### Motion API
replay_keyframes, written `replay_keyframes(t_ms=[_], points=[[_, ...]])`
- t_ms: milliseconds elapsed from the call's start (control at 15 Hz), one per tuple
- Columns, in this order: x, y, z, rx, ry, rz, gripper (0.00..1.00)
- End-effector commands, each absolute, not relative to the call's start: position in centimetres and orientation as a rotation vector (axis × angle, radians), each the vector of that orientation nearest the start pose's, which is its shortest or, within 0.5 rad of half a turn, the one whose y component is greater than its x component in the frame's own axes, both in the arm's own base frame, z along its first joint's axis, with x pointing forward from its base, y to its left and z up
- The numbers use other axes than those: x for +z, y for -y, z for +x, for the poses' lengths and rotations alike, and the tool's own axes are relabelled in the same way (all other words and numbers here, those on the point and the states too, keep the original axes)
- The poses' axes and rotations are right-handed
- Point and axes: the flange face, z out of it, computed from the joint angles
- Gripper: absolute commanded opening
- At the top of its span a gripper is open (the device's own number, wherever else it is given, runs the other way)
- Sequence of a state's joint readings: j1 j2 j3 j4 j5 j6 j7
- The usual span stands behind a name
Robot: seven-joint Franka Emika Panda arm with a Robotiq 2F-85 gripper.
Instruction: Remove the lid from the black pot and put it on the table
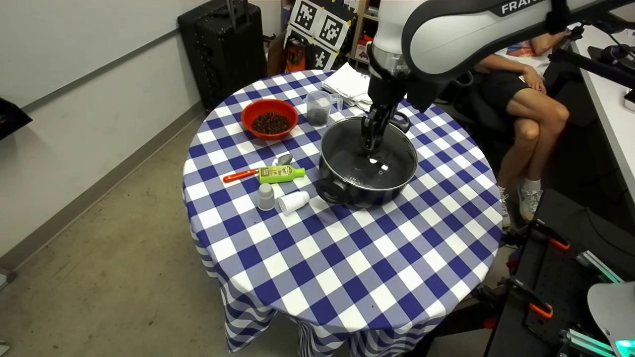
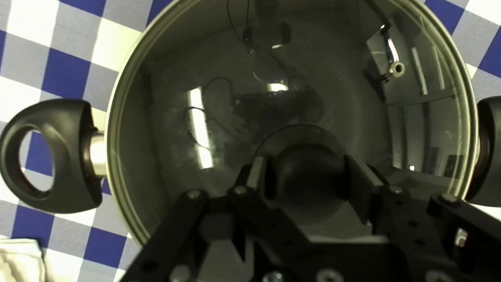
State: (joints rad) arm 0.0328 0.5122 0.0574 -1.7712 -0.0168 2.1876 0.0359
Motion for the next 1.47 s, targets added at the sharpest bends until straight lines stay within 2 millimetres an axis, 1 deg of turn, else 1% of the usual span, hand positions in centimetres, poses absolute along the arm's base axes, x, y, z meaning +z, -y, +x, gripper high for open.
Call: replay_keyframes(t_ms=[0,200,333,467,667,800,867,933,1067,1200,1333,1400], points=[[26.2,-5.5,65.0,0.154,0.100,-3.107,0.26],[26.9,-5.7,64.7,0.167,0.099,-3.109,0.26],[28.1,-5.7,64.1,0.179,0.109,-3.104,0.26],[30.3,-5.8,63.1,0.154,0.125,-3.102,0.26],[34.4,-6.6,60.6,0.083,0.287,-3.074,0.26],[37.1,-6.6,58.7,0.033,0.342,-3.072,0.26],[38.5,-6.4,57.7,0.009,0.344,-3.074,0.26],[39.5,-6.0,56.6,-0.008,0.340,-3.073,0.26],[40.7,-4.4,54.3,-0.017,0.268,-3.081,0.26],[40.5,-2.2,51.8,-0.002,0.163,-3.079,0.26],[38.7,0.6,49.3,0.042,0.038,-3.073,0.26],[37.5,2.1,48.0,0.076,-0.025,-3.065,0.26]])
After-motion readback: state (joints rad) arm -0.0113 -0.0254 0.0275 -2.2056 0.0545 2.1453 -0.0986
